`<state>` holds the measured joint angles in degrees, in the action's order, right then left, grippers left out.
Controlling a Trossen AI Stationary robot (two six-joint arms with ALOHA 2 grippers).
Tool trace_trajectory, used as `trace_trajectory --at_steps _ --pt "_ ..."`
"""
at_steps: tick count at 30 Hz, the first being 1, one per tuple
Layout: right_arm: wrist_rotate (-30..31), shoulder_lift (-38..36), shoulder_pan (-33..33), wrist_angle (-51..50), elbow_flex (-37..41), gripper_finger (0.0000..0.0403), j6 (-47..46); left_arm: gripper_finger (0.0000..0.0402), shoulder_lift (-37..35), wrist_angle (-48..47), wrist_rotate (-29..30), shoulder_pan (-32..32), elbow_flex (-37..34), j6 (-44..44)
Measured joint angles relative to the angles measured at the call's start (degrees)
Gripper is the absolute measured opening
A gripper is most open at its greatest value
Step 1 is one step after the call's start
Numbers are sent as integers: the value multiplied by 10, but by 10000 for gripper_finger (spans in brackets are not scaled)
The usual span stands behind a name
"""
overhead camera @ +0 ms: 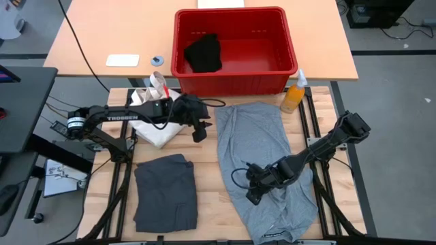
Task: Fold Laundry from Bin
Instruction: Fold the light gray t-shirt
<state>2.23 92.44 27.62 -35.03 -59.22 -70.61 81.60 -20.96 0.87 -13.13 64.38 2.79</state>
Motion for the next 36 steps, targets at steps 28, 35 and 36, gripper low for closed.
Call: trace_trajectory --at_steps 28,35,36 --pt "92 135 -30 -270 -223 215 -24 153 -64 -21 -18 88 0 10" --pt "97 200 -17 -305 -287 215 -13 153 -64 -46 -18 88 0 8" --pt "91 207 -14 -310 -289 215 -16 153 -64 -50 -18 88 0 9"
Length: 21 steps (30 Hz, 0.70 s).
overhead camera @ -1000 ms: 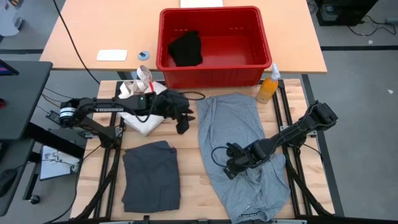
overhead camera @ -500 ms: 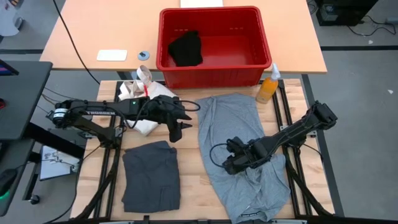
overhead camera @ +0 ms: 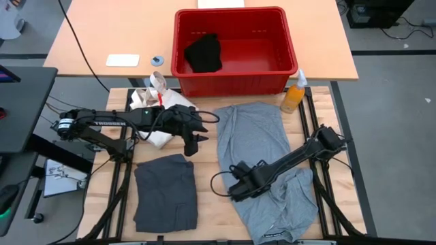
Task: Fold Laundry from Bin
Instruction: Fold the light gray t-shirt
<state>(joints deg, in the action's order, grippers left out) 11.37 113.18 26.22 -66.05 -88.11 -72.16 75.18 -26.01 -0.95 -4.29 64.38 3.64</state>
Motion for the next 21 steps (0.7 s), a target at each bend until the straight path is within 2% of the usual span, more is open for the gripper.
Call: trace_trajectory --at_steps 5,13,21 --pt "-23 13 16 -14 2 211 -22 153 0 -5 0 0 0 0" --pt "-45 13 34 -4 8 180 -34 153 0 -5 0 0 0 0" --pt "-42 12 43 6 22 176 -40 153 0 -4 0 0 0 0"
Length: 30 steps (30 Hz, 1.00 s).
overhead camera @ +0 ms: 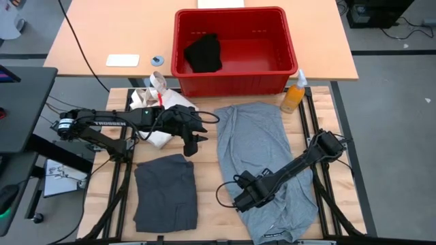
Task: Fold Laundry from Bin
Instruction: Fold the light gray t-shirt
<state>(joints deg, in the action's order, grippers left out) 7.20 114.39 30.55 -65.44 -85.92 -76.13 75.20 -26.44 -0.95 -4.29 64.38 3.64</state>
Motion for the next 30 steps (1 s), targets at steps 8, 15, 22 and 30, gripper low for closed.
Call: trace_trajectory --at_steps 8,15,22,30 --pt "-4 0 0 18 33 167 6 153 0 0 0 0 0 0" --pt "-8 0 -8 66 61 89 23 153 0 0 0 0 0 -6" --pt "-37 -27 -5 63 61 21 10 153 0 0 1 0 0 -8" --pt "-47 -117 25 27 61 8 -125 153 0 0 1 0 0 -10"
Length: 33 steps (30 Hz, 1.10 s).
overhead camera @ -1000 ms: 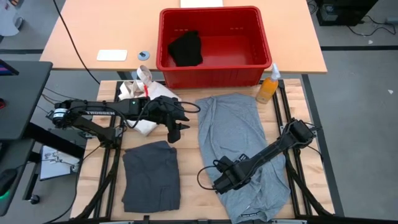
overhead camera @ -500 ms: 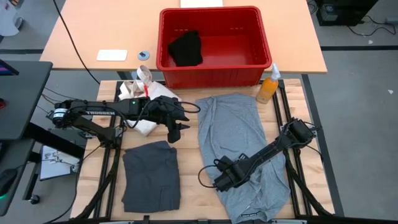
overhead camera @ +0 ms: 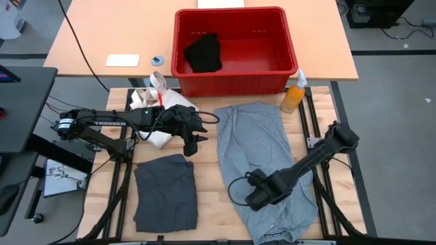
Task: Fold Laundry from Bin
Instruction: Fold the light gray t-shirt
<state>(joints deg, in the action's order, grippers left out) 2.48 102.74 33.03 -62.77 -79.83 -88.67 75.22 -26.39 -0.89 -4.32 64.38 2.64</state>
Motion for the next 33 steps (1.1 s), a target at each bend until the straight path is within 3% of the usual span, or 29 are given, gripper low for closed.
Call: trace_trajectory --at_steps 9,20,26,33 --pt "-56 -52 42 -77 0 11 -171 153 0 4 0 0 0 -6" --pt "-100 -54 78 -79 0 26 -213 153 0 19 0 0 0 -5" --pt "-57 -54 79 -89 0 21 -221 153 4 34 0 1 0 -3" --pt "-58 -54 79 -100 0 90 -210 153 72 81 -1 -1 0 -68"
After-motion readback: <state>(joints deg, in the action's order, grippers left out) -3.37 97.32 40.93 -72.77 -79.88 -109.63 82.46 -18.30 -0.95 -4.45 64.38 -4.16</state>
